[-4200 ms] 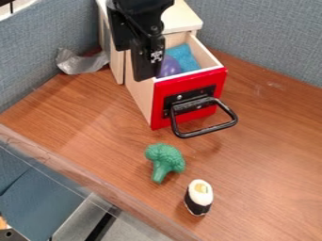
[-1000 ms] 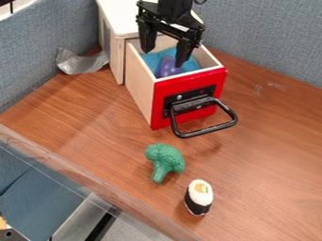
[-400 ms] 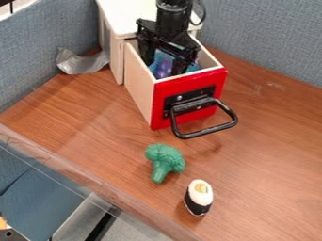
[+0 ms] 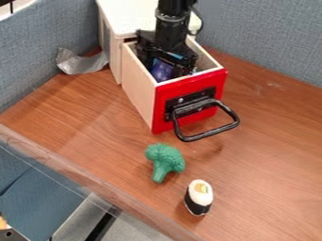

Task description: Get the egg plant out of the drawer and put it on the lower left of the table

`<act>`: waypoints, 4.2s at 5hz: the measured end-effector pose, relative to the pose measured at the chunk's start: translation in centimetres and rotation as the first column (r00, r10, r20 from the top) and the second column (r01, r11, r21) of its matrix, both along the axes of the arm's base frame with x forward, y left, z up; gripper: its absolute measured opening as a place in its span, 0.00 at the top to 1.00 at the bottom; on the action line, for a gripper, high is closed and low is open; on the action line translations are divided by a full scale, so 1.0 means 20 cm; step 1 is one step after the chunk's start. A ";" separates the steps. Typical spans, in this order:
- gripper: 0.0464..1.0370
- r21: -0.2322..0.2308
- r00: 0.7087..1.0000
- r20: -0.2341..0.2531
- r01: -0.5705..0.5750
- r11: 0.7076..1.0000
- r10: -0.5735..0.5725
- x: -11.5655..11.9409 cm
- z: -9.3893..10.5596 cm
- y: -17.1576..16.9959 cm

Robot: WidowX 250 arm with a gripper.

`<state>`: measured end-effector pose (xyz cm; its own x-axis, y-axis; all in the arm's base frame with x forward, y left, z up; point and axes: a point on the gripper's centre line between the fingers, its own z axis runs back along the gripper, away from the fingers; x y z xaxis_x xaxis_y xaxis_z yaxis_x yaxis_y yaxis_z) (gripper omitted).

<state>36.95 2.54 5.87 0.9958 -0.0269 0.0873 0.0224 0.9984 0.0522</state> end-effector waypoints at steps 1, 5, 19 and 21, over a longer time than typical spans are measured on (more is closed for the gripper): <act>0.22 -0.009 1.000 -0.002 -0.015 1.000 0.015 0.00 -0.01 0.01; 0.22 -0.021 0.986 0.164 0.029 0.999 -0.025 -0.04 0.36 -0.03; 0.22 0.039 0.993 -0.052 -0.103 0.994 0.105 -0.72 -0.23 0.54; 0.03 0.045 0.993 -0.055 -0.102 0.994 0.105 -0.71 -0.23 0.53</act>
